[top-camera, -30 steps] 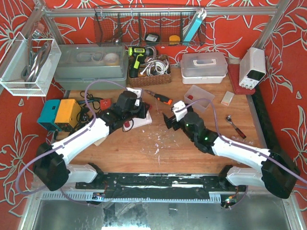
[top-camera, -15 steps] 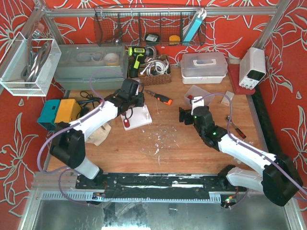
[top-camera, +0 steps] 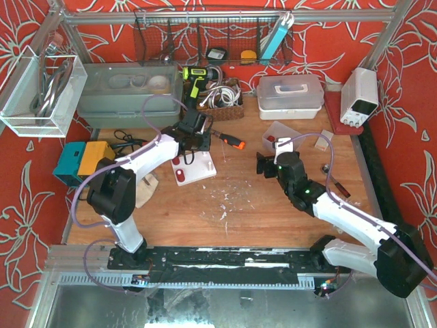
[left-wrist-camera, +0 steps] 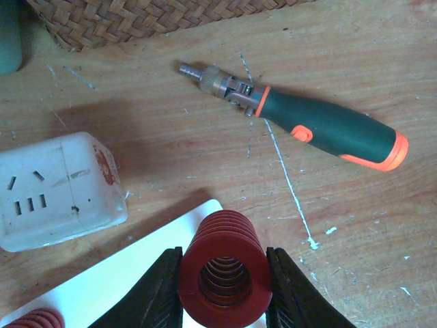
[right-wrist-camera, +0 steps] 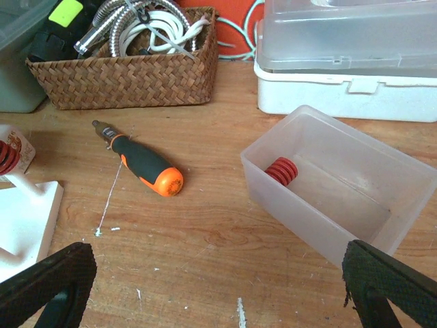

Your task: Install the large spring

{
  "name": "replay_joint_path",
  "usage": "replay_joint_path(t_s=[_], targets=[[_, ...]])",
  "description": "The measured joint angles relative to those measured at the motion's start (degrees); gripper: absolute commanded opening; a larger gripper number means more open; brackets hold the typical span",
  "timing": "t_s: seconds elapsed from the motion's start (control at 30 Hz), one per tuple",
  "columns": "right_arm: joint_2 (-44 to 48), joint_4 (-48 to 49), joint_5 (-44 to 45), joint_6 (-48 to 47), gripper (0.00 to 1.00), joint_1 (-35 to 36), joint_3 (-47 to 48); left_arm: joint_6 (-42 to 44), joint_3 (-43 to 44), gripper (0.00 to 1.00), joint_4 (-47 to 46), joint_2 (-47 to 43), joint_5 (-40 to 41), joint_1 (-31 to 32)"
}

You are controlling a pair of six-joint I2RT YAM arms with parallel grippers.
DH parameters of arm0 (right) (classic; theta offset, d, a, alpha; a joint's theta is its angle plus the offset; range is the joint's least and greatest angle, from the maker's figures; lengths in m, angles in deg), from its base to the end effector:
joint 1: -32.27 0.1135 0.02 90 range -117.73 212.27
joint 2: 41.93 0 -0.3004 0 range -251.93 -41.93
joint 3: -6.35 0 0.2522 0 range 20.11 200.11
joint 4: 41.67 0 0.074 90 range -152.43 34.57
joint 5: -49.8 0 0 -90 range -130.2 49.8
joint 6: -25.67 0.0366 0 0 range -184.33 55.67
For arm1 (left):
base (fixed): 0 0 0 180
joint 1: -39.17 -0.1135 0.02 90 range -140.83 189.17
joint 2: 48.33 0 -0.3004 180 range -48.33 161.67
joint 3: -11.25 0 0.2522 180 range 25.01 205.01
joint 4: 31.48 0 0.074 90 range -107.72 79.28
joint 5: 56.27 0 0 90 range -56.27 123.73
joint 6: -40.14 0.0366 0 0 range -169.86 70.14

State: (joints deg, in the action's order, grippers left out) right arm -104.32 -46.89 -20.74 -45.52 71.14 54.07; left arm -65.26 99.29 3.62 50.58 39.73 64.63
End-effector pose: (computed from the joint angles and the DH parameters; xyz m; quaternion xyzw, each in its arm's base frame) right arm 0.1842 0.1328 0.2789 -0.0449 0.8114 0.1519 0.5626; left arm 0.3546 -0.1646 0.2833 0.0616 0.9240 -0.0852 0.3677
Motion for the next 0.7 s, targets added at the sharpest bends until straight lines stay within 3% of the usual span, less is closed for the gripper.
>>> replay_joint_path(t_s=[0.7], targets=[[0.48,0.0,0.04,-0.02,0.99,-0.09,-0.02,0.63,2.27,0.04,1.07,2.01,2.34,0.0]])
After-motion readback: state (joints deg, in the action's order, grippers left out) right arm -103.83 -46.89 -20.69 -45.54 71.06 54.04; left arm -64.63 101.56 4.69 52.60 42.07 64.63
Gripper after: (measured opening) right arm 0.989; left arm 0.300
